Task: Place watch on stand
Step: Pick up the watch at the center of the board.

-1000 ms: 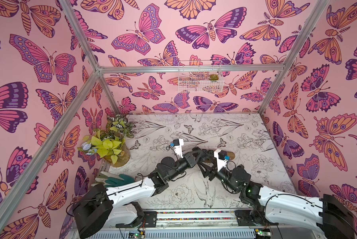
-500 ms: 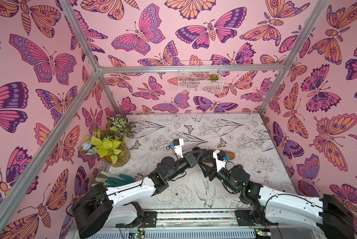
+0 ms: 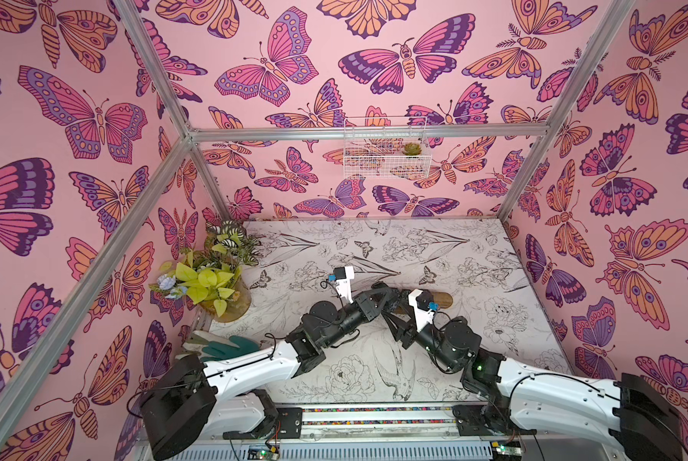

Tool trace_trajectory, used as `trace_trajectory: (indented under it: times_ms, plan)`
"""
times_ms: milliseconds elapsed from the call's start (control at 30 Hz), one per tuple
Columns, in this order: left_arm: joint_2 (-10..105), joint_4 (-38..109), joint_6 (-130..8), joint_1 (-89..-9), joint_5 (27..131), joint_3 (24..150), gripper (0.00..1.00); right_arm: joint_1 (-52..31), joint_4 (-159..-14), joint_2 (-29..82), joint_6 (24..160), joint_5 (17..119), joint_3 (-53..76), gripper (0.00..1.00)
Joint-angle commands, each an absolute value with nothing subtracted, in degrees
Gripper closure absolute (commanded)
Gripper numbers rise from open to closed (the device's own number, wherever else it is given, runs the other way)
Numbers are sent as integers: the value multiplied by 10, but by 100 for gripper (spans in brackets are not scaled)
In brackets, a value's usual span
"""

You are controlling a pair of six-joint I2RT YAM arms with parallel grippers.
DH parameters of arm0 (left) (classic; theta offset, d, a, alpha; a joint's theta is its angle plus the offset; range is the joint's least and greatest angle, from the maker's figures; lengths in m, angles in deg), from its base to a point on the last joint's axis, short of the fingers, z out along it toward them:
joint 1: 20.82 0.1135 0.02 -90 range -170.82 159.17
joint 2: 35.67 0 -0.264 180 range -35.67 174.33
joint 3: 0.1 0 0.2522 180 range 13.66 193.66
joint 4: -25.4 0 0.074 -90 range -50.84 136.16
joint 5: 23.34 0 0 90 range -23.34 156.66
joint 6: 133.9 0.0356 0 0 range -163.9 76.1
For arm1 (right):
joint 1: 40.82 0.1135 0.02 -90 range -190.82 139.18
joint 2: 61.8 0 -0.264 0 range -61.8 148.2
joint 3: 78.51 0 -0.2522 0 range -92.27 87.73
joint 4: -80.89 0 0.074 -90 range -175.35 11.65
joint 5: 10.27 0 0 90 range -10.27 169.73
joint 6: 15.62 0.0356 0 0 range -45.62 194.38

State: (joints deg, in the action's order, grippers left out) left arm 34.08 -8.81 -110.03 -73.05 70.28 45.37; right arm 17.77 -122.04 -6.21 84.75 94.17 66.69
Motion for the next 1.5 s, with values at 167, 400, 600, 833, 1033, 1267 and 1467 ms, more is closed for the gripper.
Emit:
trace_trajectory:
  times_ms: [167,400,600,833,1033,1267,1467]
  plan:
    - [328,-92,-1107,-736,709,465,100,181,-1244,-54,838,927,638,40]
    - [327,-89,-1109,-736,708,464,100,180,-1241,-59,835,940,639,31]
    - [330,-89,-1110,-735,711,464,100,181,-1235,-60,834,934,637,43]
    - [333,-89,-1113,-735,703,458,100,181,-1215,-71,843,944,637,54]
    - [318,-56,-1109,-732,682,446,70,177,-1074,-100,903,1017,604,54]
    - [231,106,-1014,-724,667,465,49,90,-803,-173,975,1018,547,52]
    - [183,288,-911,-676,645,518,42,-83,-565,-170,988,926,445,52]
